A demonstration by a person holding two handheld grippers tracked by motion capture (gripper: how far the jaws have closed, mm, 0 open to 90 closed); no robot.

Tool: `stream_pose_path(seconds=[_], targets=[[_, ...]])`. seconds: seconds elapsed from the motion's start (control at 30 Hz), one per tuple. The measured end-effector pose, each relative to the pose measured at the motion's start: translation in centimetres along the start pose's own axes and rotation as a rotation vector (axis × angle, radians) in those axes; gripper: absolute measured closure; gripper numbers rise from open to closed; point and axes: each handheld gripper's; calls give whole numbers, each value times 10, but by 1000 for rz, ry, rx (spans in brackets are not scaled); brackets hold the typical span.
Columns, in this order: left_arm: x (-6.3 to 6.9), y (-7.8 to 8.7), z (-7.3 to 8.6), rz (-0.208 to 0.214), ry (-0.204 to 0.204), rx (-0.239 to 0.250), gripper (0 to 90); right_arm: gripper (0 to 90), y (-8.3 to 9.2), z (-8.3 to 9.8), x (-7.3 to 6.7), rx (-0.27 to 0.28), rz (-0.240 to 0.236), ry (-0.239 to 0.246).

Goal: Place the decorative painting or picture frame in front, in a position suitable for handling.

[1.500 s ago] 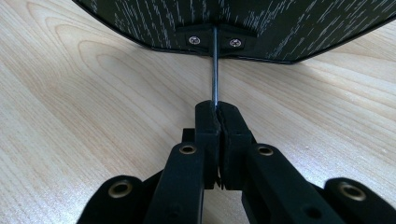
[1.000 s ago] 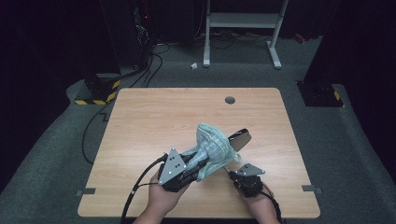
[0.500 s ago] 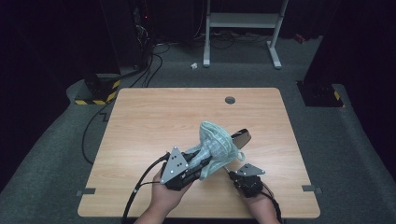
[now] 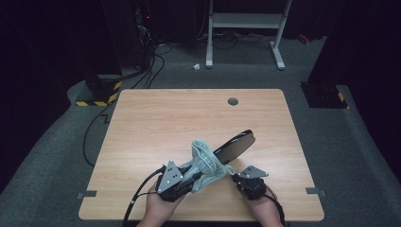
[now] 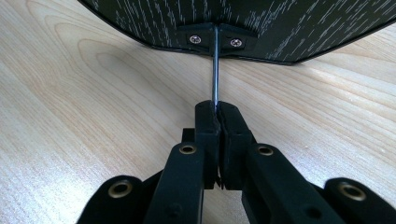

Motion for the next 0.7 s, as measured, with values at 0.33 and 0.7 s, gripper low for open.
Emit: stream_pose_path(seconds=[0.33, 0.7], targets=[[0, -20, 30, -11, -15, -152, 708, 872, 0, 0, 0, -3, -2, -8], [-2, 19, -9, -18, -26, 59, 702, 872, 0, 0, 0, -1, -1, -4]])
Point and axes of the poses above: each handheld gripper's, and its own axes: y roughly backward along the jaws, z roughly out of its underside, x roughly to its right, and after that the axes turned 6 degrees about -y, right-handed
